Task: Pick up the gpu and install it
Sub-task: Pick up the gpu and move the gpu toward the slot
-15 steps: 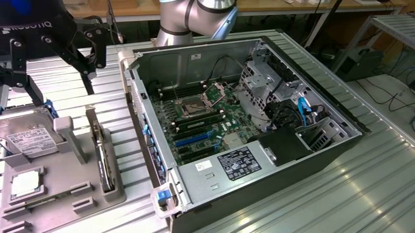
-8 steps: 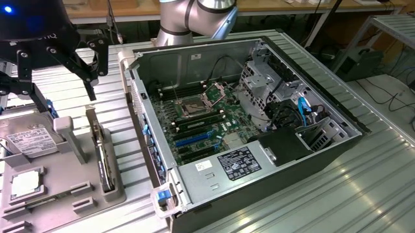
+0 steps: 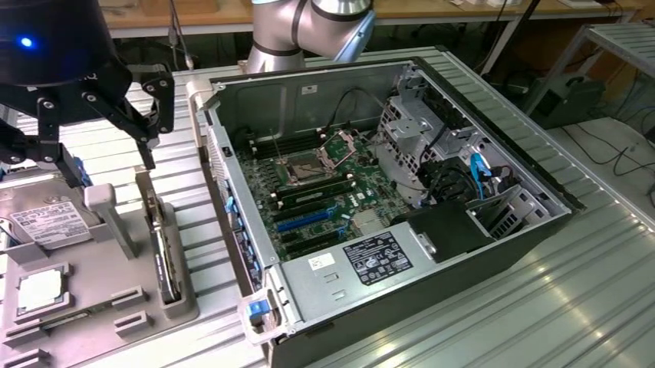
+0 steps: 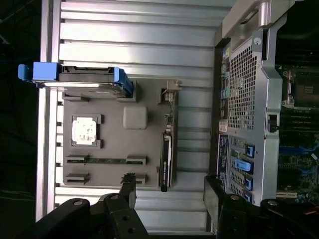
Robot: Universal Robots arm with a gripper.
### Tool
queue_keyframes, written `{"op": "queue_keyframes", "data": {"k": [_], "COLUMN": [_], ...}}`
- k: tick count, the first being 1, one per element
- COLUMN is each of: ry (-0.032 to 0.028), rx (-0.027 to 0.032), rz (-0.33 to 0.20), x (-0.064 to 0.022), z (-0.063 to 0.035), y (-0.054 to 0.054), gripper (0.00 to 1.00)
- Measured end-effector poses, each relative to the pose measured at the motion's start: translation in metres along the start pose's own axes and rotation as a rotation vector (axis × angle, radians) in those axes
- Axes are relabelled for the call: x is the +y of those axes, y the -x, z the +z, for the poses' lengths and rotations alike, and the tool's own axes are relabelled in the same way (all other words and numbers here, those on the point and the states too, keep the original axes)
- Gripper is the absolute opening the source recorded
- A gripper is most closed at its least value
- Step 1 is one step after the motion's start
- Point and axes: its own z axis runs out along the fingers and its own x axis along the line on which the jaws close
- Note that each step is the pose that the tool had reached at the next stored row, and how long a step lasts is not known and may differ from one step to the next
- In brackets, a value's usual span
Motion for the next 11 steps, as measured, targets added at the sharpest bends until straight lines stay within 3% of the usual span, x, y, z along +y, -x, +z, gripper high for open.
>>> {"op": "queue_keyframes", "data": {"k": [11], "ry": [-0.0001], "rx": [-0.0003], "rz": [0.005], "x": [-0.0009], "z": [0.0201], "y": [-0.001], "gripper": [0.66]}}
